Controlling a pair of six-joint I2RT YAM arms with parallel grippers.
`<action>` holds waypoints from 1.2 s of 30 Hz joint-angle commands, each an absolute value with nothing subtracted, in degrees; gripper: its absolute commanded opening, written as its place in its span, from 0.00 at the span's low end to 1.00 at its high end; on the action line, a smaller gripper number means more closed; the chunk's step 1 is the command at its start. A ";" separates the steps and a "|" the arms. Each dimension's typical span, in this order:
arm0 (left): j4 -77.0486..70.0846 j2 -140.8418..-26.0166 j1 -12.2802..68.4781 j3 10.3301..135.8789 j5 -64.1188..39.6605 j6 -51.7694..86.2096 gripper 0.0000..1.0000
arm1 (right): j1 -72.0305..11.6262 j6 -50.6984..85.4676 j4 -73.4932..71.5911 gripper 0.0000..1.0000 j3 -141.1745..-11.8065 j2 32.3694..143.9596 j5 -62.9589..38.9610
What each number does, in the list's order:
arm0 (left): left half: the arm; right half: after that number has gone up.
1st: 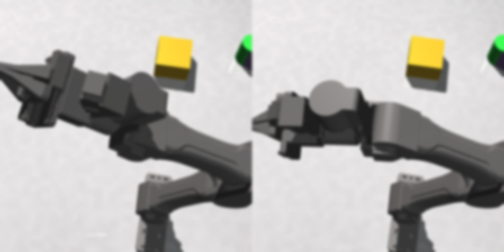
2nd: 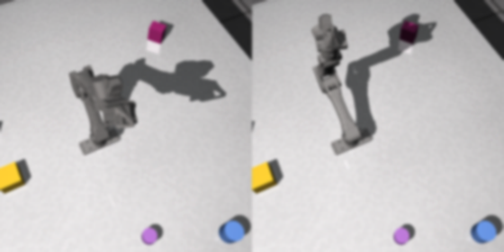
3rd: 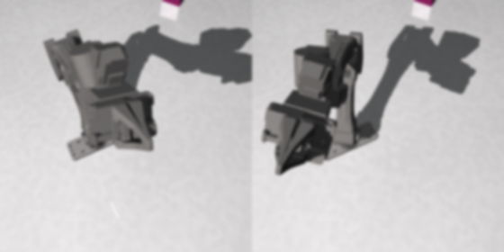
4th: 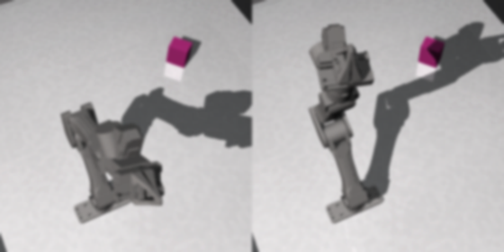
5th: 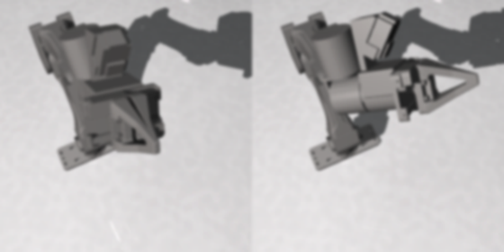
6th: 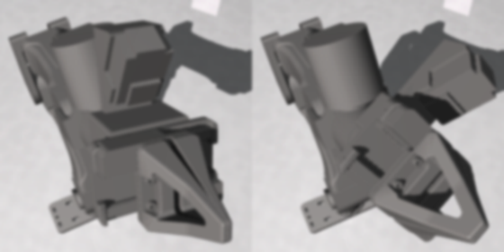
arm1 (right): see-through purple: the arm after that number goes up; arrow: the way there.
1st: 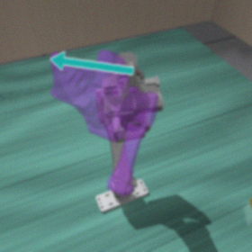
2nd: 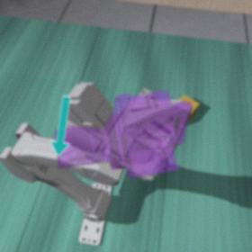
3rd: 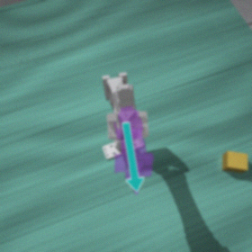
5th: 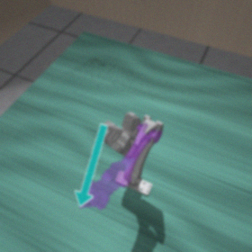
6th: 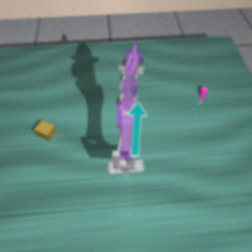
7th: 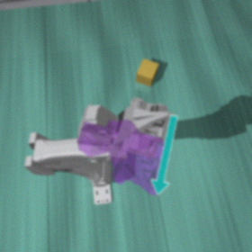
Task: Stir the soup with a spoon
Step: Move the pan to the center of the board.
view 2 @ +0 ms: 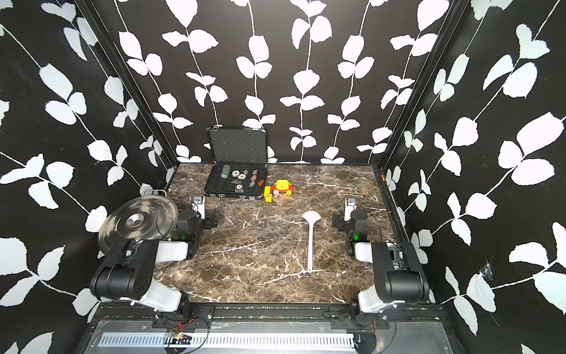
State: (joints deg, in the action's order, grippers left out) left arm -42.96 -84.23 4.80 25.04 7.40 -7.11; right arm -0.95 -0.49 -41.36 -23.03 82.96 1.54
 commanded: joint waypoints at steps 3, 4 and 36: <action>-29.10 -76.53 6.19 31.60 6.17 -9.09 0.99 | -0.70 1.64 -30.28 0.99 -26.27 73.75 5.17; -27.48 -75.84 6.69 32.78 5.64 -9.09 0.99 | -0.70 2.55 -29.72 0.99 -26.13 72.07 5.19; 33.49 -92.63 -6.41 88.40 15.53 42.12 0.99 | -12.32 6.45 6.55 0.89 -56.63 74.78 -15.27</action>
State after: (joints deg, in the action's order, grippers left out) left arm 32.34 -93.69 -5.08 87.00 16.29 36.84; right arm -11.42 5.50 5.85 -55.05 74.46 -14.09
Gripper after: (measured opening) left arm 0.987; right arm 0.888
